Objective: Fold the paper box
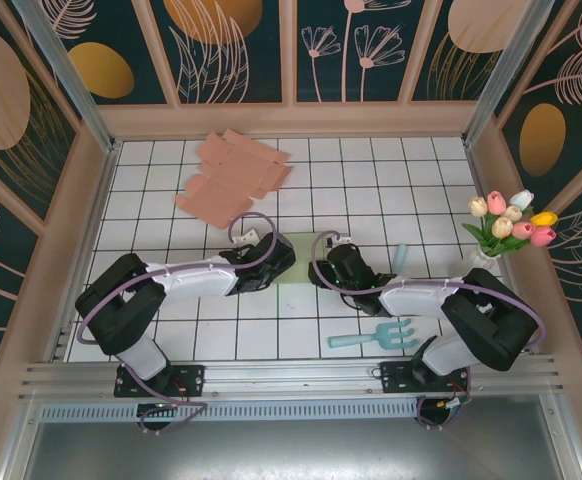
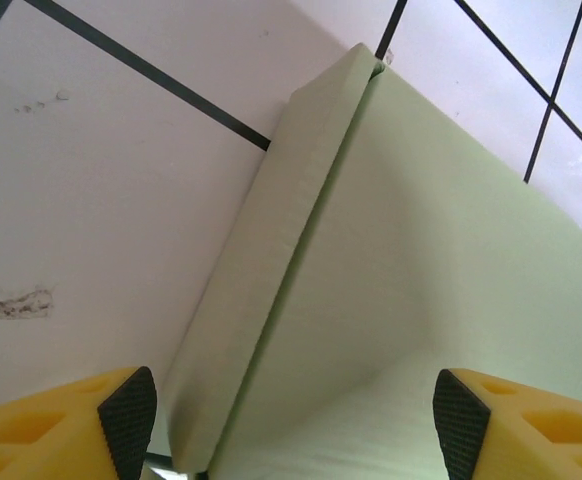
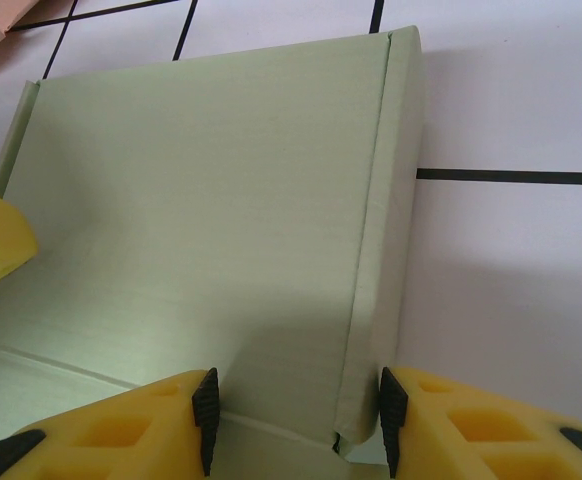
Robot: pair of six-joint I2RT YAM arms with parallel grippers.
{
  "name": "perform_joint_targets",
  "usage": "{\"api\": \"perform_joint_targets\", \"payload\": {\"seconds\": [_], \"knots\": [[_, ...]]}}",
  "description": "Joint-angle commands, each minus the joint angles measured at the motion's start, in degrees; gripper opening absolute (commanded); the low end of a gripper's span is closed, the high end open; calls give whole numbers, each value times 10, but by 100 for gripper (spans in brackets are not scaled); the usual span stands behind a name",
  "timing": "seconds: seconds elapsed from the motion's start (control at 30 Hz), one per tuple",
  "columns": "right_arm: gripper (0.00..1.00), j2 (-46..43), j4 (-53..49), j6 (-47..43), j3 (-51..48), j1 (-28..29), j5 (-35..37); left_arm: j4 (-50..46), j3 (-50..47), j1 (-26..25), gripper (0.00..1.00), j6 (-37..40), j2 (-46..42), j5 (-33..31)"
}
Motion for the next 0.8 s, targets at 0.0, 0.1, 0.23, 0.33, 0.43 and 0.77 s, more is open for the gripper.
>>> {"api": "perform_joint_targets", "payload": {"seconds": [0.0, 0.1, 0.23, 0.33, 0.43, 0.77], "knots": [[48, 7, -10, -10, 2, -4, 0, -41, 23, 4, 74, -19, 23, 4], [48, 6, -13, -10, 2, -4, 0, -45, 31, 5, 72, -19, 32, 3], [48, 2, -18, -12, 1, -4, 6, -47, 38, 7, 69, -16, 56, 3], [48, 1, -21, -13, 2, -4, 7, -49, 38, 8, 67, -17, 58, -3], [48, 2, -20, -13, 1, -4, 7, -49, 34, 9, 67, -20, 58, -3], [48, -1, -23, -9, -1, -4, 8, -50, 29, 9, 66, -19, 57, -6]]}}
